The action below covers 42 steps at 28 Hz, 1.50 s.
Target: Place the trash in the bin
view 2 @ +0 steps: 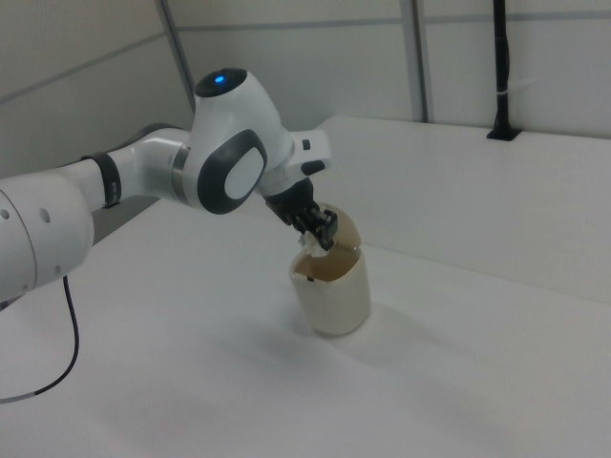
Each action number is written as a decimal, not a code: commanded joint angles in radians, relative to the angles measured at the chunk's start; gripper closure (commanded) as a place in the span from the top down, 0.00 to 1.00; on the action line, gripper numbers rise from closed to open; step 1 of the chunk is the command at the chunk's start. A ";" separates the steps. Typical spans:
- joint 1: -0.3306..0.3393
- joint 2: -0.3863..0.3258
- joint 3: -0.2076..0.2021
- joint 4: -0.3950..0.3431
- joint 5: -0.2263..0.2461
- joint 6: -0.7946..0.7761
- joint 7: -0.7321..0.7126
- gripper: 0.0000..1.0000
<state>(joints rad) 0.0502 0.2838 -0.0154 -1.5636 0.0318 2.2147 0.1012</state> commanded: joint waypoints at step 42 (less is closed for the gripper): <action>0.033 -0.101 -0.003 0.002 -0.102 -0.292 0.069 1.00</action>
<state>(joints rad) 0.0792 0.2543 -0.0103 -1.5438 -0.0410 2.0278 0.2045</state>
